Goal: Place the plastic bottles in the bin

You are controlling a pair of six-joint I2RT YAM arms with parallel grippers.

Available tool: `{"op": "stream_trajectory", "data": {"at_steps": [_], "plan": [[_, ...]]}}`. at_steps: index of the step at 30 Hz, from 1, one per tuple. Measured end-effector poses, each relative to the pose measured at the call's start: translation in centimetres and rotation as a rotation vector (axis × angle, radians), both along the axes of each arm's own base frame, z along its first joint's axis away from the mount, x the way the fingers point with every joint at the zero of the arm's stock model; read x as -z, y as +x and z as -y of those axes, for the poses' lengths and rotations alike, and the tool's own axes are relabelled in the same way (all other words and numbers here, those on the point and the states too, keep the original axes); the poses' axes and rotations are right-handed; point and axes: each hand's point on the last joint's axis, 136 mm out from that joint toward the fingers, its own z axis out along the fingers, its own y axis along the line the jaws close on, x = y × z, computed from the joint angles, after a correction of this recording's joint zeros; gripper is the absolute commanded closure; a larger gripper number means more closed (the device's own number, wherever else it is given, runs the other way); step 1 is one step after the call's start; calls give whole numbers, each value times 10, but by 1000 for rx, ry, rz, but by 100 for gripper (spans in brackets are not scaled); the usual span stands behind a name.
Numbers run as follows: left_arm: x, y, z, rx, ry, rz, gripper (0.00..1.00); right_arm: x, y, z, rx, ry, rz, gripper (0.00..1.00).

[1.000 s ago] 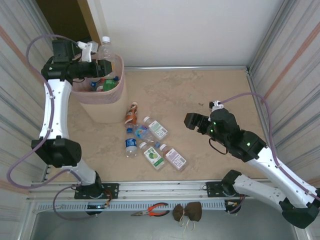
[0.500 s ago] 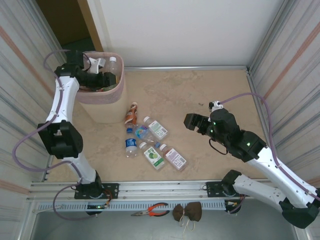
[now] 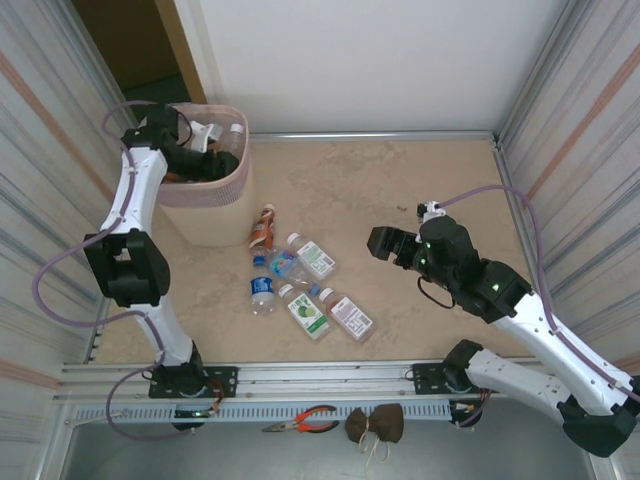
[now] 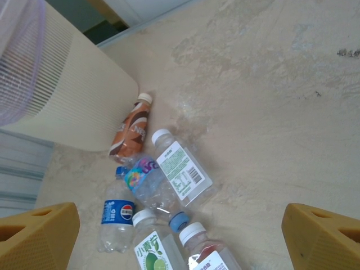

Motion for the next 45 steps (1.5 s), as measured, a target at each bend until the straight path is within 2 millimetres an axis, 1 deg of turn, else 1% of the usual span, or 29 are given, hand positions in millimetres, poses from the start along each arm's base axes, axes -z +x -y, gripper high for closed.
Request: {"op": "stream_trajectory", "data": {"at_steps": [6,9,13,17,23,31,34,37,39,45], "plan": [[4,3,-1,-6,23,-15,42,0,0,0,1,1,-1,8],[5,3,-2,-10,51,-24,37,0,0,0,-1,1,-1,8],[6,3,-3,-19,122,-30,33,0,0,0,-1,1,-1,8],[6,4,-9,-39,203,-23,27,0,0,0,-1,2,0,8],[-1,4,-18,-70,320,18,20,0,0,0,-1,2,0,8],[-12,-1,-26,-97,382,38,17,0,1,2,6,1,-1,8],[-24,-6,-27,-104,385,63,18,1,0,3,6,-4,-5,8],[-44,-11,-27,-113,385,110,19,1,-1,4,4,-11,-8,8],[-59,-18,-24,-114,378,146,21,-3,-1,4,4,-9,0,7],[-101,-47,-6,-90,357,253,24,-14,0,6,7,-1,18,7]]}}
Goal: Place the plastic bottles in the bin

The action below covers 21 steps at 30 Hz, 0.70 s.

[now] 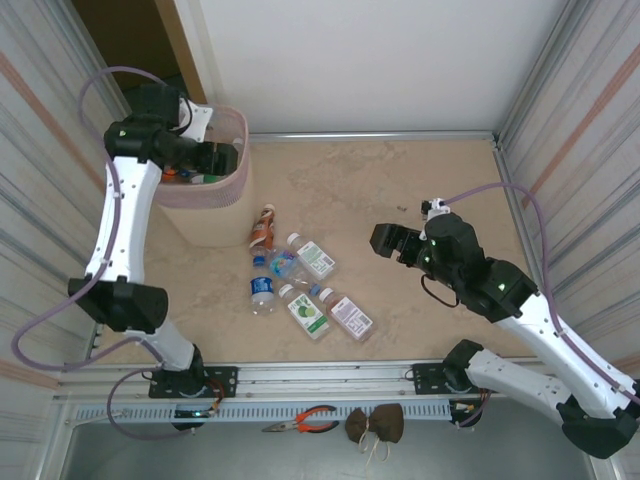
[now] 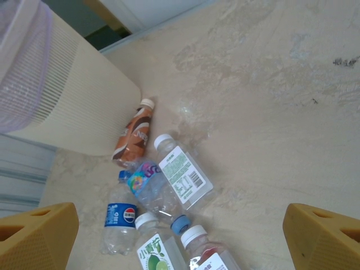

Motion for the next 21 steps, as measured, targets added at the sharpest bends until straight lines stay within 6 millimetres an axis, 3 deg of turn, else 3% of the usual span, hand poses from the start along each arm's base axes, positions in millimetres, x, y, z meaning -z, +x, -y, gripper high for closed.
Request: {"op": "stream_trajectory", "data": {"at_steps": [4,9,14,21], "plan": [[-23,-23,14,29,-8,62,27,-3,-1,4,1,-10,8,7],[-24,-62,36,79,1,76,28,-3,-3,9,6,-22,4,7],[4,-95,52,109,33,46,28,-2,-6,12,7,-28,-5,7],[60,-117,46,57,68,-33,29,-2,-9,14,4,-34,-17,7]]}}
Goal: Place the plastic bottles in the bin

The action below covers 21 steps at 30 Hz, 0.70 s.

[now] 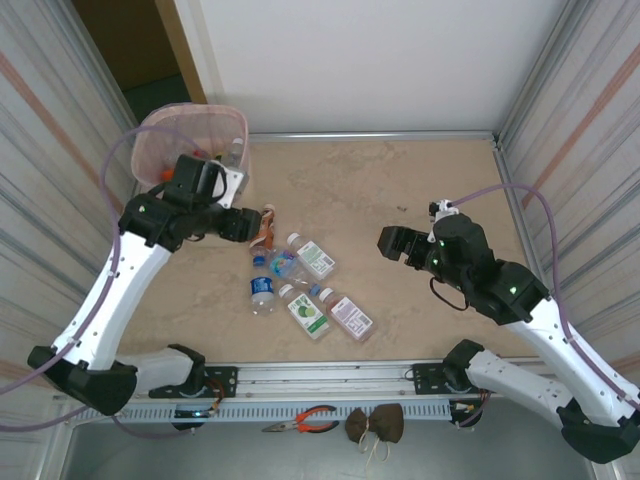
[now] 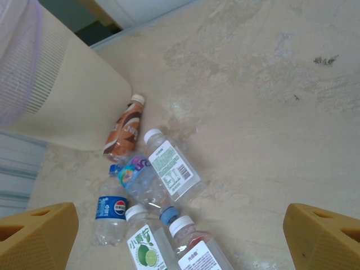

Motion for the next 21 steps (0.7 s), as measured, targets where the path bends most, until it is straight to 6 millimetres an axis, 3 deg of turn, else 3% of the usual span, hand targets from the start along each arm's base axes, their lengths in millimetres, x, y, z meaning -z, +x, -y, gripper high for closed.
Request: {"op": "stream_trajectory", "data": {"at_steps": [10,21], "plan": [[90,-26,-9,-121,-49,-130,32,7,2,-7,-19,-12,-34,7],[177,-49,12,-206,-45,-284,24,12,8,-12,-19,-29,-54,7]]}}
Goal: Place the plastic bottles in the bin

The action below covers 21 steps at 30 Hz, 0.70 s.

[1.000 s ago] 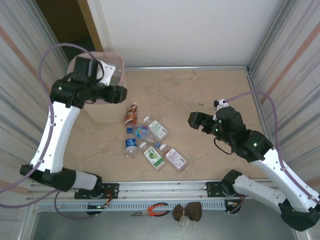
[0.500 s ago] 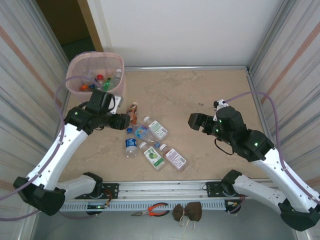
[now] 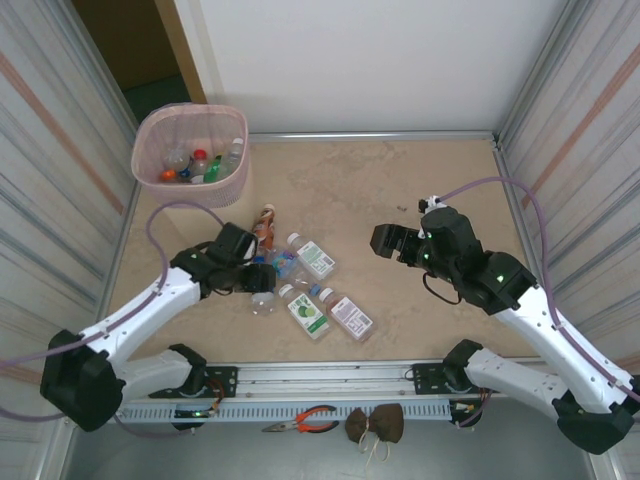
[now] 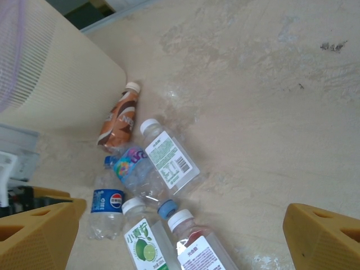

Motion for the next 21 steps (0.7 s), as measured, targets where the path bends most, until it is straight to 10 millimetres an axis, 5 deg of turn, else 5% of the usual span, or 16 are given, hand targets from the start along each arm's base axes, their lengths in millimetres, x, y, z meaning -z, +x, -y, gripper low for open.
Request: {"op": "stream_trajectory", "data": {"at_steps": [9,21], "plan": [[48,-3,1,-36,108,-100,24,0,0,0,1,0,0,7],[64,6,2,-67,132,-85,29,-3,-1,2,4,9,8,7]]}}
